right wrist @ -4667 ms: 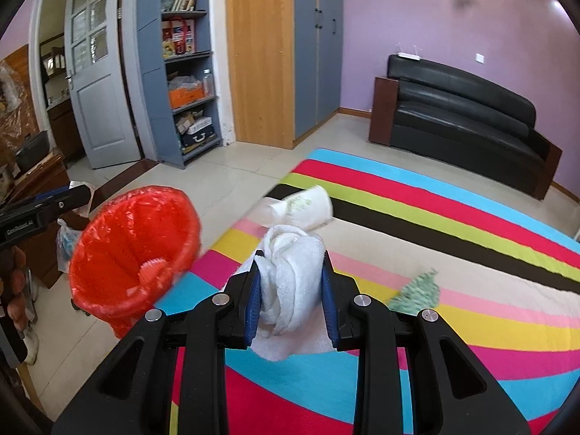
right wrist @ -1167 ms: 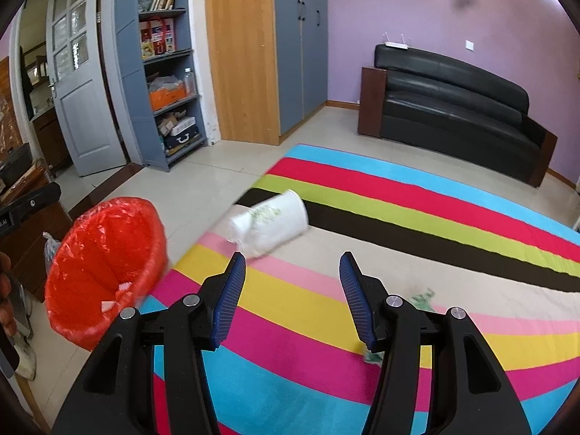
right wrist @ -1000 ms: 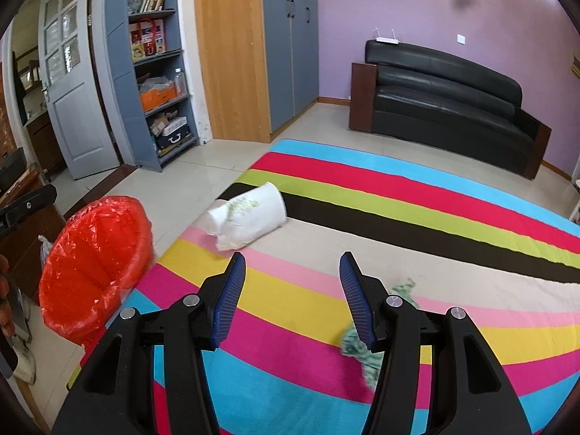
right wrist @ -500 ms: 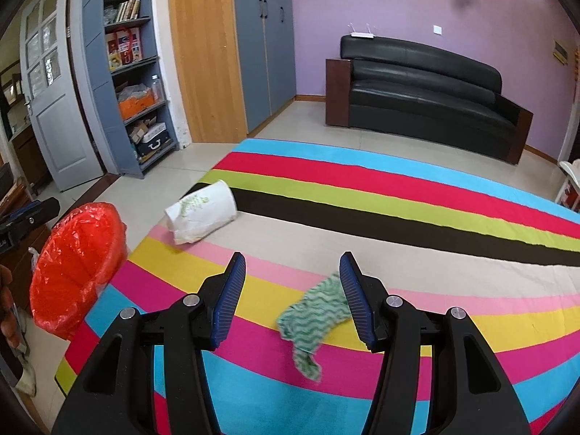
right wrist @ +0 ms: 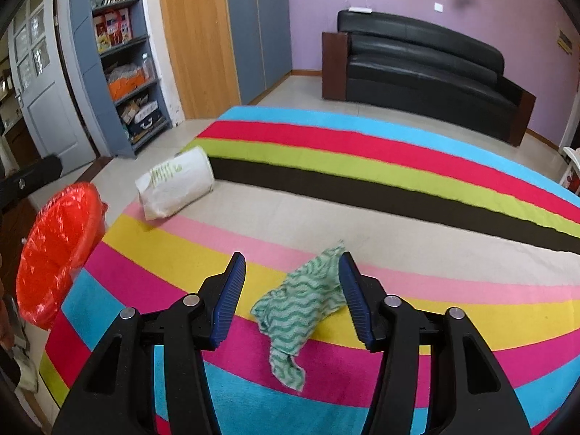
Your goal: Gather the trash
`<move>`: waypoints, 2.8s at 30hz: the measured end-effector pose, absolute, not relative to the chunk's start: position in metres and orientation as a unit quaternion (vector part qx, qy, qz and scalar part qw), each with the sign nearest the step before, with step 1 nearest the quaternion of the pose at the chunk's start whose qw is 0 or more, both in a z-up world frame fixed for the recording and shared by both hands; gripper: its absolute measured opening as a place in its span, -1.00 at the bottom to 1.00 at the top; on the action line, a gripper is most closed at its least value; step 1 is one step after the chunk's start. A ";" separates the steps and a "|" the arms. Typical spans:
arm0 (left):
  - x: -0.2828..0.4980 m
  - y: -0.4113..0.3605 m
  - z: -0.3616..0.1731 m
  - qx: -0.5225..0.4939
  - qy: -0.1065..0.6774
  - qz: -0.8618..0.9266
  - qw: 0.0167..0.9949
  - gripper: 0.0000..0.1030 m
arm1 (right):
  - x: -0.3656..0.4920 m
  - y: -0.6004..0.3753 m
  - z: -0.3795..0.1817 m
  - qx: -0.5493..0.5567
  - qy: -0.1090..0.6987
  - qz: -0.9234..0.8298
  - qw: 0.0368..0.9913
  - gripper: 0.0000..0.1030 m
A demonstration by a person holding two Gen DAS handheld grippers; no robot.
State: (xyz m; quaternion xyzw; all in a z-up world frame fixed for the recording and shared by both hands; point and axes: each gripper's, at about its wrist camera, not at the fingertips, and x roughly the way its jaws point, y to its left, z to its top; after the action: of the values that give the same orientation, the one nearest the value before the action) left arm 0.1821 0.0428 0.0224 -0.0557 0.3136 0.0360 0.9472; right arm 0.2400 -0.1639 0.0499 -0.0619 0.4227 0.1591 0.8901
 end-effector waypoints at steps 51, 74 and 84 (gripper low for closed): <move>0.284 0.006 -0.057 0.057 0.434 -0.008 0.899 -0.28 | 0.236 -0.174 0.042 -0.058 0.445 0.170 0.877 -0.44; 0.124 0.055 0.013 -0.026 0.372 0.017 0.928 -0.28 | 0.182 -0.178 0.093 -0.057 0.384 0.190 0.902 -0.44; 0.089 0.085 0.038 -0.059 0.347 0.048 0.935 -0.28 | 0.171 -0.169 0.111 -0.059 0.367 0.203 0.906 -0.44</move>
State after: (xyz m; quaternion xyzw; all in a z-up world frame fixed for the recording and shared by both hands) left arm 0.0895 0.0855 0.0377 -0.0585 0.3468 0.0478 0.9349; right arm 0.1709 -0.1694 0.1111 -0.0592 0.3670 0.2035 0.9058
